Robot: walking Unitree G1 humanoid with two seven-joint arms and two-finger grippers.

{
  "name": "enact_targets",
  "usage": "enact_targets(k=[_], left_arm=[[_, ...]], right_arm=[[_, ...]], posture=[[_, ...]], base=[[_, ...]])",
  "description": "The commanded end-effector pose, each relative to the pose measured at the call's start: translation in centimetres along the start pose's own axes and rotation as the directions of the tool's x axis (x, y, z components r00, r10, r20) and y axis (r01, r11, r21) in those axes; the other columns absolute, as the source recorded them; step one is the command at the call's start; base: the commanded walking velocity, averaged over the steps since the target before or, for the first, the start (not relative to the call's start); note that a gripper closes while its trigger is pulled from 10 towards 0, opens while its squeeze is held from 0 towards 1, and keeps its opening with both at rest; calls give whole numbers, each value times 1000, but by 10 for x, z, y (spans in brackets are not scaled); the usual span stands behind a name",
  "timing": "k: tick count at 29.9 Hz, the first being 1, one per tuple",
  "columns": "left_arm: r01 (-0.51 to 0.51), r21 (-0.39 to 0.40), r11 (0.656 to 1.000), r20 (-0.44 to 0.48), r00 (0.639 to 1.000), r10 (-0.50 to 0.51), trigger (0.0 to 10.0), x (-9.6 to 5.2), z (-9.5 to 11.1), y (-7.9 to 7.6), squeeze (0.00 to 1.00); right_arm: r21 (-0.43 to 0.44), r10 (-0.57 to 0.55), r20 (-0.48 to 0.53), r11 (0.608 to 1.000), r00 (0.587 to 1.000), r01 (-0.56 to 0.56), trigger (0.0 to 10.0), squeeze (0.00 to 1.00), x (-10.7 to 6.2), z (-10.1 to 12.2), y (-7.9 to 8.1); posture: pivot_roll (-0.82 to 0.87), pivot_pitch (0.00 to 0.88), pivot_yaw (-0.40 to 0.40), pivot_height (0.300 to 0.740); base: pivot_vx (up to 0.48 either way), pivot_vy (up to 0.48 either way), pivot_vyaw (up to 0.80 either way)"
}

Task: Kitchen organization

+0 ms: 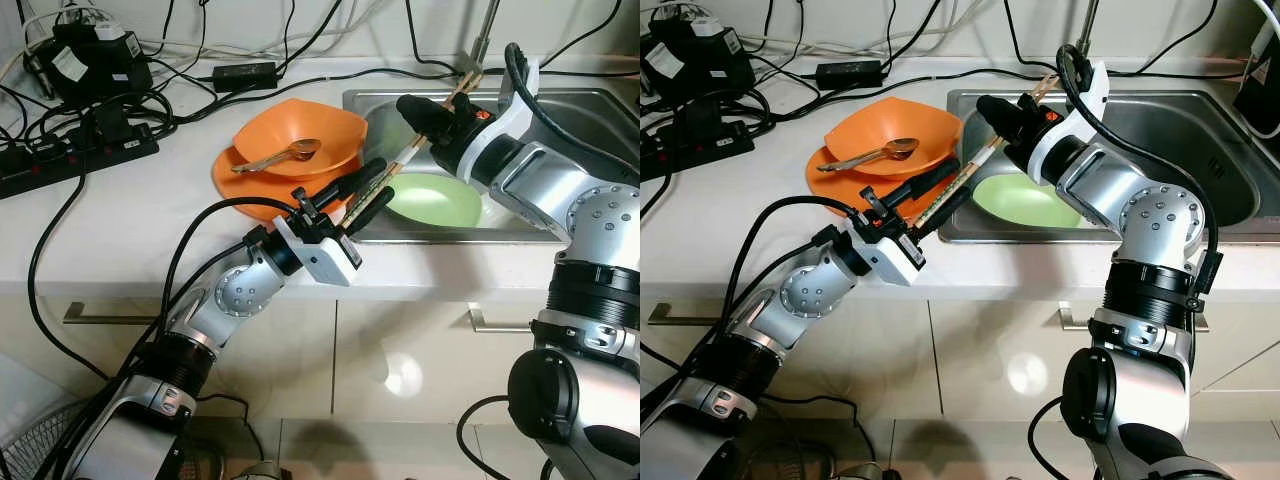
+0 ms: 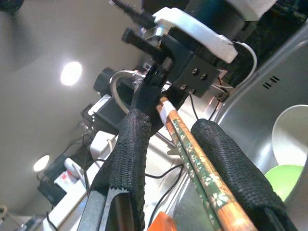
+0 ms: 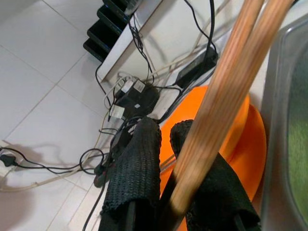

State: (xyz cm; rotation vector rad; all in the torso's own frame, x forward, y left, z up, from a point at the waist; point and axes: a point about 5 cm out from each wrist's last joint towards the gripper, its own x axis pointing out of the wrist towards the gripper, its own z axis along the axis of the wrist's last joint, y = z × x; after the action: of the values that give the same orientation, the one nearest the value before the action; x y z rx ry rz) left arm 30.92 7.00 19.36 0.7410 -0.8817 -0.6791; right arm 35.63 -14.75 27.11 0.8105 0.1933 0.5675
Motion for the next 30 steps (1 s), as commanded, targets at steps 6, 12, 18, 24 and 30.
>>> enact_targets(k=[6, 12, 18, 24, 30], left_arm=[[-158, -25, 987, 48, 986, 159, 10000, 5, 9, 31, 1000], [-153, -115, 982, 33, 987, 157, 10000, 7, 14, 27, 1000], [-140, -178, 974, 27, 989, 147, 10000, 10, 18, 25, 1000], [-136, -205, 969, 11, 990, 142, 10000, 10, 18, 24, 1000], [-97, -330, 939, -47, 995, 86, 10000, 12, 15, 15, 1000]], right_arm=[[-51, -147, 58, 987, 987, 150, 0, 0, -8, 16, -21], [-53, -176, 119, 982, 977, 183, 0, 0, -9, 25, -25], [-43, -244, 224, 965, 944, 260, 0, 0, -14, 40, -35], [-64, -265, 267, 954, 926, 291, 0, 0, -17, 48, -39], [-248, -249, 356, 904, 901, 348, 0, 0, -20, 59, -40]], posture=[[-30, 37, 17, 740], [-27, 36, 18, 740], [-25, 37, 19, 740], [-26, 38, 20, 740], [-24, 39, 19, 740]], base=[[0, 0, 0], [0, 0, 0], [0, 0, 0], [0, 0, 0], [0, 0, 0]])
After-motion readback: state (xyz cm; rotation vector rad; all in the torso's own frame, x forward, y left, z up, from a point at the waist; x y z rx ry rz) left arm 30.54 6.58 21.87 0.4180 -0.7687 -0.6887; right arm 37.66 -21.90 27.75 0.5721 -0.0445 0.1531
